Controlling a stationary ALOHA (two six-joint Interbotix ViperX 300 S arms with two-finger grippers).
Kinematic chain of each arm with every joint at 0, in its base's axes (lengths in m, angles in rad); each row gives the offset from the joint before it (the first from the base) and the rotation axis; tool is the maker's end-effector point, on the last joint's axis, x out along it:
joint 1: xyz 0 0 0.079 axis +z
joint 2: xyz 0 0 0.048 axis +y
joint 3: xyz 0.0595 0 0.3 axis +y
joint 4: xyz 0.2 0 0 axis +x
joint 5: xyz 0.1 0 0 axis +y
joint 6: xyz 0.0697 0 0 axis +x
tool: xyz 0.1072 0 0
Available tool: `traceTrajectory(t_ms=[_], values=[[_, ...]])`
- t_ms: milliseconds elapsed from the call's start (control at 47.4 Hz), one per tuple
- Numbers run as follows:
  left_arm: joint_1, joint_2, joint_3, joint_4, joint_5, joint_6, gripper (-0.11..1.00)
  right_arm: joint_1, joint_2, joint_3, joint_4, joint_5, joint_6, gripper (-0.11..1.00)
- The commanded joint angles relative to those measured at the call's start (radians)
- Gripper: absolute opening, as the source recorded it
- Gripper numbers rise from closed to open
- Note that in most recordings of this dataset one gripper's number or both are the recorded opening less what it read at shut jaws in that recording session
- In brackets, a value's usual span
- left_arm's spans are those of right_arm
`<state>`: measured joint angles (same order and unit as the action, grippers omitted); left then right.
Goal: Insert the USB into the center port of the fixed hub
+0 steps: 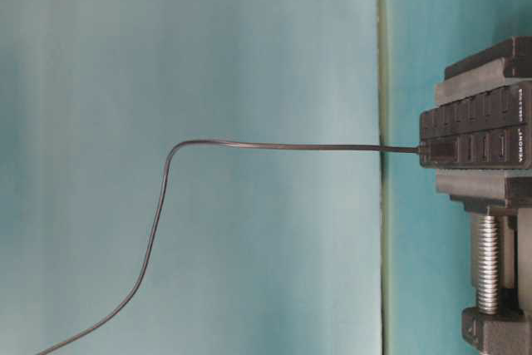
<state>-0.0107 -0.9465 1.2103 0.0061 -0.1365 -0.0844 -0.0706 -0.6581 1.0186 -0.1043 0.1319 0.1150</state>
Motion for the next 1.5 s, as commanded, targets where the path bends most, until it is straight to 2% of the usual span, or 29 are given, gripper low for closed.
traceTrajectory(t_ms=[0, 443, 1477], values=[[0.000, 0.005, -0.015, 0.002, -0.005, 0.000, 0.01, 0.003, -0.025, 0.002, 0.002, -0.008, 0.006, 0.80], [0.000, 0.005, -0.014, 0.002, -0.005, -0.002, 0.01, 0.003, -0.086, 0.035, 0.002, -0.002, 0.006, 0.80], [-0.002, 0.005, -0.015, 0.002, -0.005, -0.002, 0.01, 0.017, -0.121, 0.061, 0.002, 0.000, 0.008, 0.80]])
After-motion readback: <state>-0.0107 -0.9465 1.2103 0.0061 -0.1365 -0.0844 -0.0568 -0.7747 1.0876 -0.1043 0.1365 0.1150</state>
